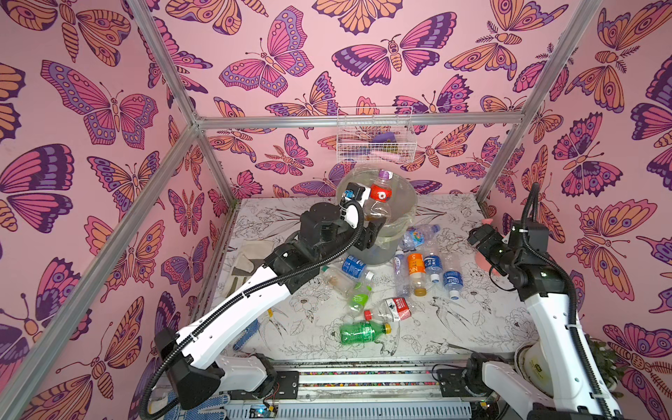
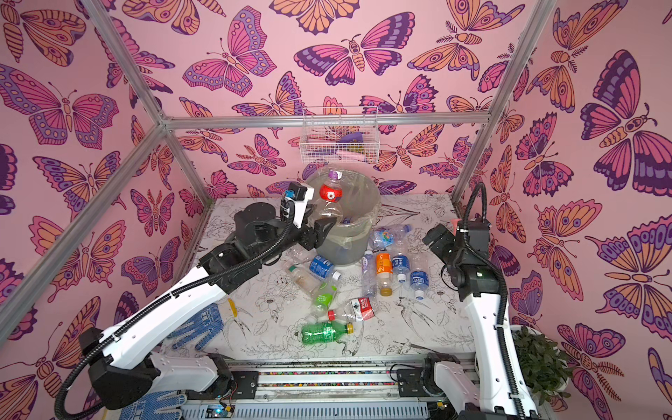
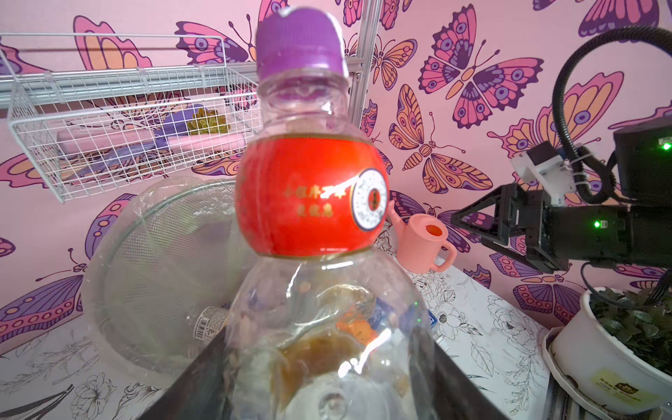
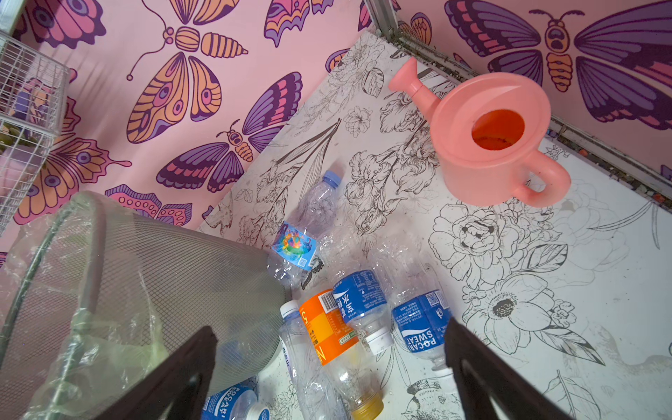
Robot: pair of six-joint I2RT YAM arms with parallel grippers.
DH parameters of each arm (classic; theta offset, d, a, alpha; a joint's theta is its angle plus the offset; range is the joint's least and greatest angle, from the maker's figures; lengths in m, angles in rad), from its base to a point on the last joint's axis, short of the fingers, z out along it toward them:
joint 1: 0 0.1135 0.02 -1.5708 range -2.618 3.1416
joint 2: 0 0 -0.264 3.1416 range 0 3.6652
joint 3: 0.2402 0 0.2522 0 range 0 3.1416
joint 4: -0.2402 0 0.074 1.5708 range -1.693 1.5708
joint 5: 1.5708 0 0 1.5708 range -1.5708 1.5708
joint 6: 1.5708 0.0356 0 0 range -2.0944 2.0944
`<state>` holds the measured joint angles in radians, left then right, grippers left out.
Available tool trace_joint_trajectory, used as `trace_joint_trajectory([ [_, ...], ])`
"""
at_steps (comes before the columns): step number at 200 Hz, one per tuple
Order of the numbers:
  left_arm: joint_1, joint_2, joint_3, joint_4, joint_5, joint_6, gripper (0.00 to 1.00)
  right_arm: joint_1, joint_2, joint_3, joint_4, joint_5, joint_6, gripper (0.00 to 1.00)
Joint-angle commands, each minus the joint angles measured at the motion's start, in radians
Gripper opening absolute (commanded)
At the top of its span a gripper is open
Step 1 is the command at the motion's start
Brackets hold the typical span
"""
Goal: Throw the plastic bottles in the bin
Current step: Throw the plastic bottle into the trash bin.
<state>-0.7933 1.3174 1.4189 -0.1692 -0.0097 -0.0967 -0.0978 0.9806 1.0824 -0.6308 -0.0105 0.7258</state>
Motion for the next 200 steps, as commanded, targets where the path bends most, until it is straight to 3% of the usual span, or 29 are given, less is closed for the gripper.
trace_joint_trajectory([
  [1, 0.025, 0.023, 0.043, 0.042, 0.053, -0.032, 0.29, -0.008, -0.014, -0.009, 0.015, -0.012, -0.002, 0.99],
  [47, 0.097, 0.117, 0.126, -0.029, 0.08, -0.115, 0.28, -0.008, -0.016, -0.018, 0.021, -0.027, 0.0, 0.99],
  [62, 0.109, 0.152, 0.164, -0.081, 0.068, -0.126, 0.32, -0.008, -0.017, -0.021, 0.022, -0.031, 0.0, 0.99],
  [72, 0.112, 0.174, 0.191, -0.113, 0.069, -0.131, 0.45, -0.008, -0.019, -0.026, 0.024, -0.032, 0.0, 0.99],
  [83, 0.114, 0.195, 0.222, -0.154, 0.069, -0.136, 0.84, -0.008, -0.02, -0.029, 0.026, -0.035, 0.001, 0.99],
  [91, 0.115, 0.205, 0.243, -0.186, 0.059, -0.138, 1.0, -0.007, -0.02, -0.032, 0.028, -0.038, 0.0, 0.99],
  [200, 0.113, 0.052, 0.161, -0.155, 0.05, -0.11, 0.98, -0.007, -0.011, -0.049, 0.074, -0.117, -0.005, 0.99],
])
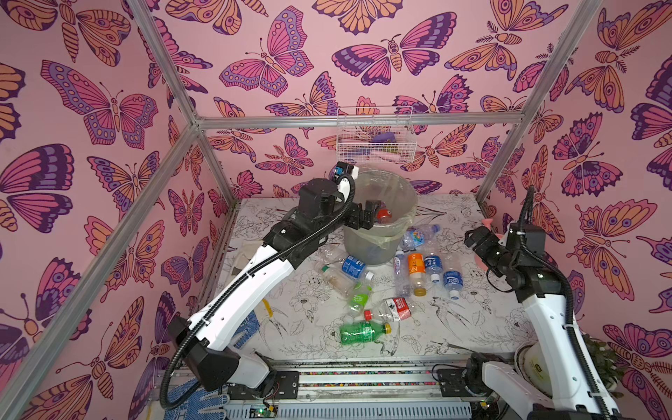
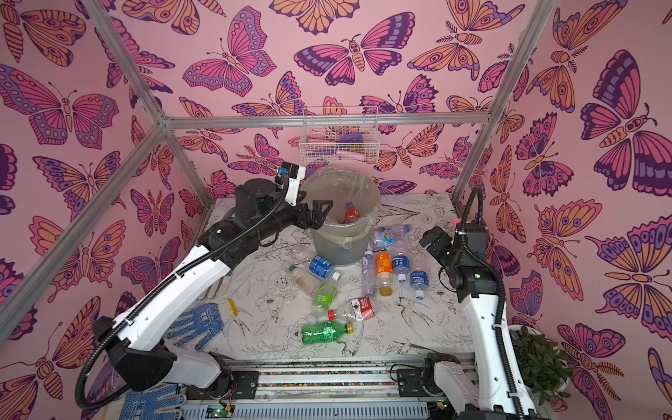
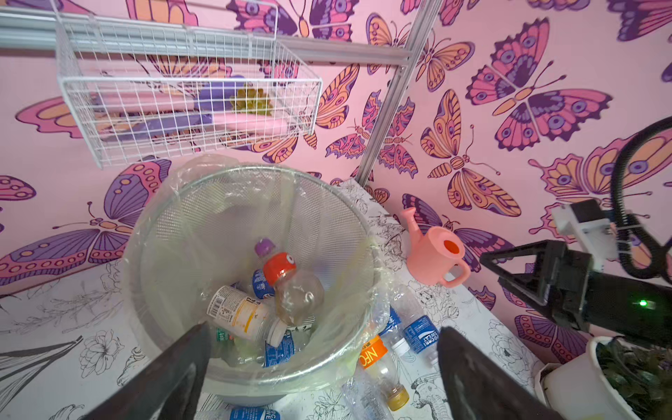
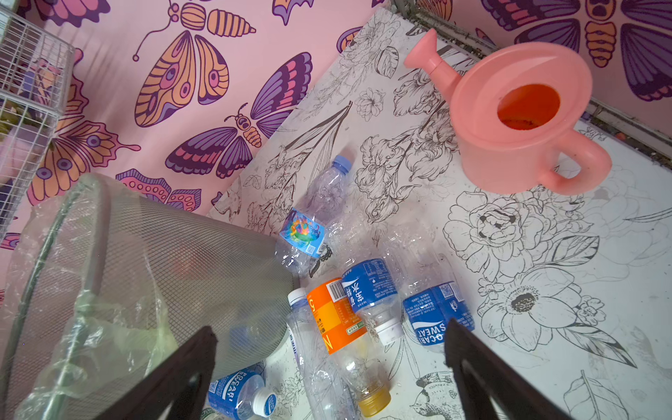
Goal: Throw the plastic bottles in the bin
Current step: Throw the plastic bottle into the trash bin, then pick up the plastic bottle from the bottom-center of the table.
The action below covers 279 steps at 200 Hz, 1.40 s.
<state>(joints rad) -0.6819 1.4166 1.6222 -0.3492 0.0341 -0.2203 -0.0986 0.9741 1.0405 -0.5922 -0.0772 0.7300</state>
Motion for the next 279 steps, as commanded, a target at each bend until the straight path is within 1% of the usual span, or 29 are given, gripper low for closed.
trace_joint_trajectory([
  [1, 0.002, -0.048, -0.044, 0.025, 0.006, 0.014, 0.98, -0.006, -0.005, -0.007, 0.036, -0.052, -0.01, 0.99],
  [46, 0.002, -0.102, -0.126, 0.033, -0.029, 0.004, 0.99, -0.006, 0.01, -0.009, 0.065, -0.18, -0.058, 0.99],
  [67, 0.004, -0.129, -0.18, 0.036, -0.053, -0.013, 0.99, 0.001, -0.004, -0.046, 0.127, -0.312, -0.096, 0.99],
  [82, 0.004, -0.133, -0.223, 0.044, -0.066, -0.026, 0.99, 0.039, -0.037, -0.097, 0.192, -0.375, -0.128, 0.99],
  [85, 0.003, -0.133, -0.23, 0.045, -0.069, -0.029, 0.99, 0.053, -0.045, -0.107, 0.205, -0.382, -0.136, 0.99],
  [89, 0.004, -0.17, -0.238, 0.046, -0.073, -0.033, 0.99, 0.069, -0.057, -0.121, 0.223, -0.388, -0.146, 0.99],
  [103, 0.005, -0.185, -0.27, 0.046, -0.084, -0.043, 0.99, 0.135, -0.098, -0.162, 0.269, -0.395, -0.193, 0.99],
  [133, 0.017, -0.226, -0.347, 0.046, -0.097, -0.073, 0.99, 0.285, -0.132, -0.191, 0.293, -0.41, -0.301, 0.99],
  [148, 0.035, -0.251, -0.391, 0.046, -0.096, -0.096, 0.99, 0.373, -0.116, -0.184, 0.283, -0.446, -0.375, 0.99],
  [183, 0.108, -0.301, -0.487, 0.045, -0.058, -0.172, 1.0, 0.579, -0.032, -0.138, 0.193, -0.471, -0.536, 0.99],
  [206, 0.16, -0.33, -0.538, 0.046, -0.039, -0.22, 1.0, 0.714, 0.001, -0.129, 0.141, -0.417, -0.639, 0.99],
  [232, 0.208, -0.359, -0.579, 0.046, -0.024, -0.252, 1.0, 0.829, 0.037, -0.136, 0.08, -0.388, -0.727, 0.99],
  [259, 0.244, -0.378, -0.605, 0.046, -0.02, -0.276, 1.0, 0.907, 0.082, -0.151, 0.047, -0.355, -0.752, 0.99],
  [279, 0.263, -0.389, -0.618, 0.049, -0.02, -0.287, 1.0, 0.958, 0.116, -0.158, 0.031, -0.308, -0.775, 1.0],
])
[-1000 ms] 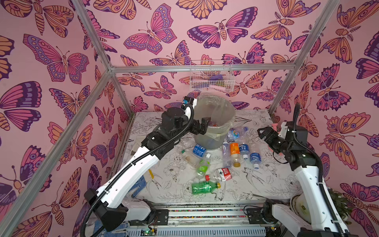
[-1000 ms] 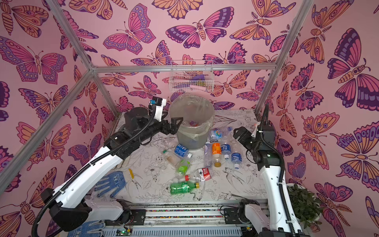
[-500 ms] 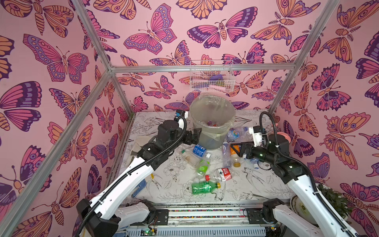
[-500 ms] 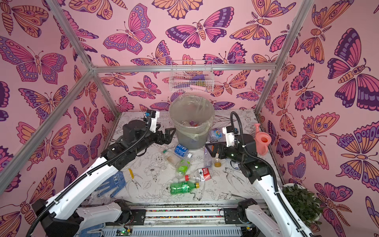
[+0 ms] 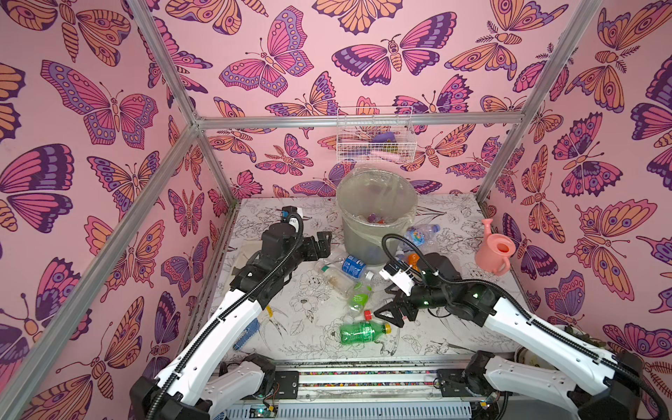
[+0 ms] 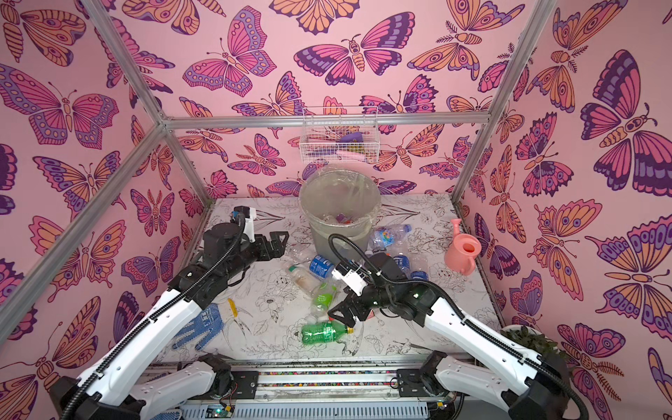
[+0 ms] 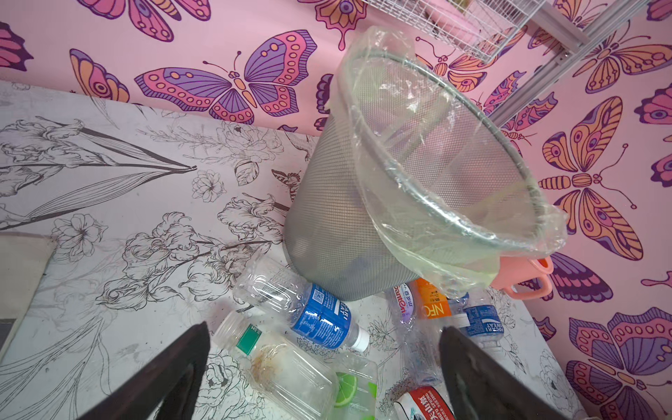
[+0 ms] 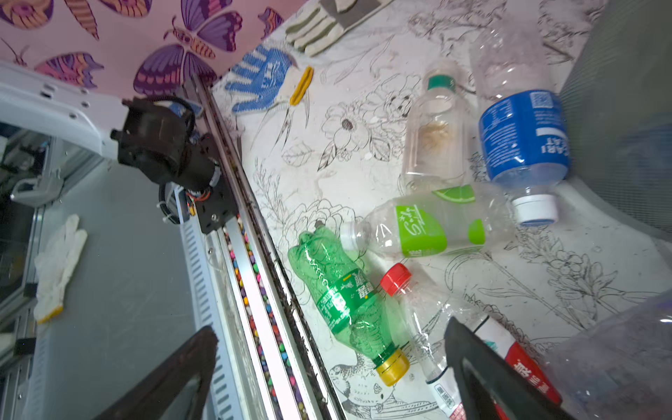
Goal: Throw the plastic bottles in the bin
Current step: Pick up the plastic bottle from the bottom-center of the table.
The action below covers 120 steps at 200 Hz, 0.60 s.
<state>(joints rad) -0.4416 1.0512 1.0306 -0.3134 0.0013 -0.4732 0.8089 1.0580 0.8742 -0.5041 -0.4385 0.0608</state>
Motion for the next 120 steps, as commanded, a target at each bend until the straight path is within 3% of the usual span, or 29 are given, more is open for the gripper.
trace_joint_trajectory([
  [1, 0.023, -0.024, -0.027, 0.012, 0.013, -0.034, 1.0, 0.053, 0.034, 0.008, -0.058, 0.057, -0.106, 1.0],
  [34, 0.044, -0.038, -0.039, 0.012, 0.025, -0.044, 1.0, 0.148, 0.116, 0.024, -0.083, 0.159, -0.137, 0.96],
  [120, 0.061, -0.076, -0.075, 0.011, 0.025, -0.065, 1.0, 0.274, 0.301, 0.069, -0.077, 0.243, -0.17, 0.91],
])
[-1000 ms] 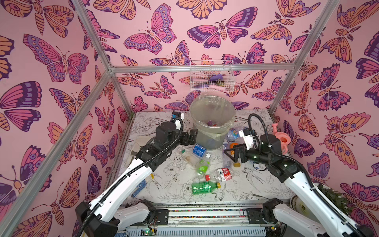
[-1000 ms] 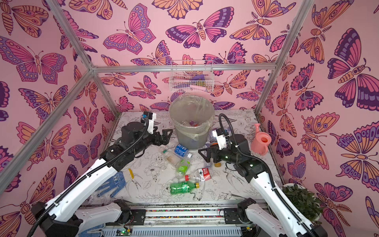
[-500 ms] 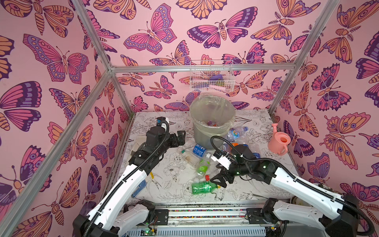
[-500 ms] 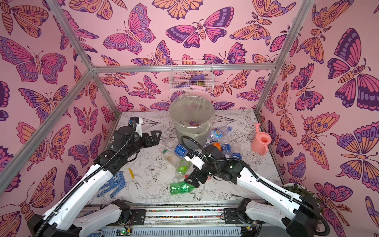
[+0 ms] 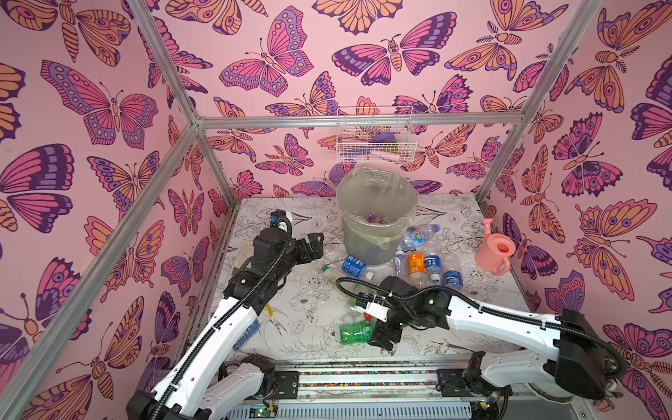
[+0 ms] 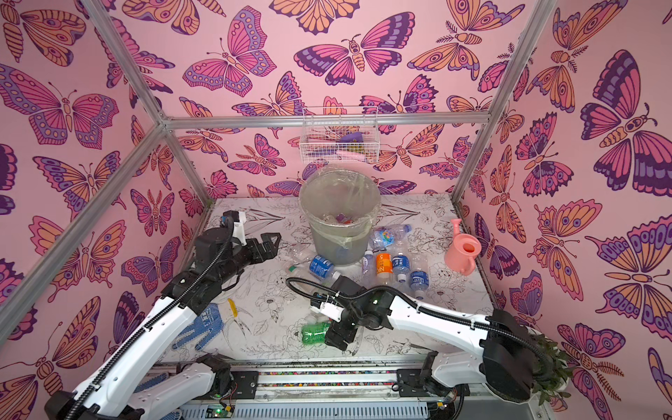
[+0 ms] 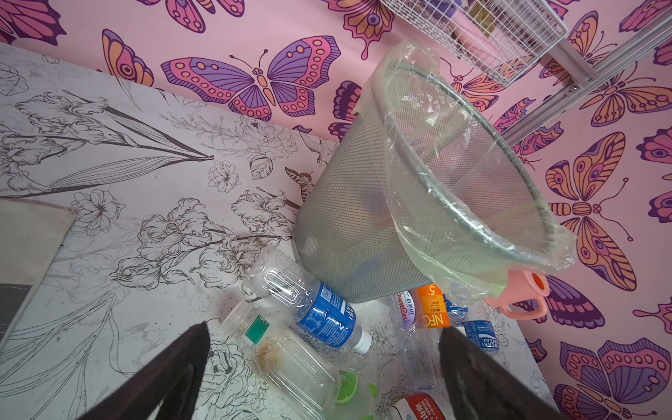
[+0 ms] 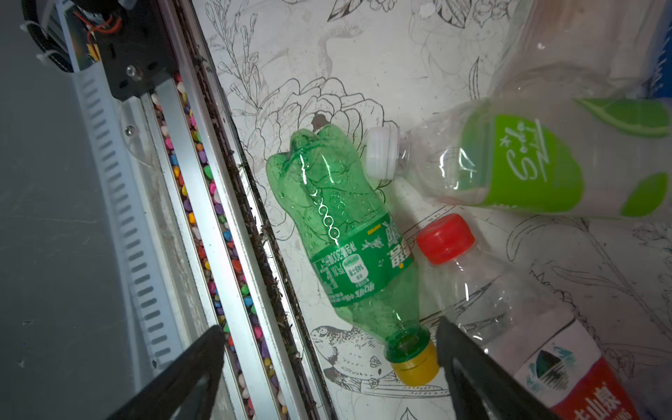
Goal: Throw the plastic bottles in the bin
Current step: Pick up the plastic bottle from the bottom-center of the table.
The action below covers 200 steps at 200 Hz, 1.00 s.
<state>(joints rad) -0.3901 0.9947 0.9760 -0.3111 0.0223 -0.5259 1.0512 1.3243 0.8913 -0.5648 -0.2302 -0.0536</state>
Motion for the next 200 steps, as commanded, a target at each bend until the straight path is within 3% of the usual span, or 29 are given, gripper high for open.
trace_joint_trajectory([
  [1, 0.01, -0.02, -0.02, 0.009, 0.004, -0.012, 1.0, 0.033, 0.037, 0.052, -0.017, 0.037, -0.056, 0.91],
  [200, 0.037, -0.07, -0.053, 0.003, 0.002, -0.022, 1.0, 0.132, 0.359, 0.16, -0.032, 0.275, -0.087, 0.74],
])
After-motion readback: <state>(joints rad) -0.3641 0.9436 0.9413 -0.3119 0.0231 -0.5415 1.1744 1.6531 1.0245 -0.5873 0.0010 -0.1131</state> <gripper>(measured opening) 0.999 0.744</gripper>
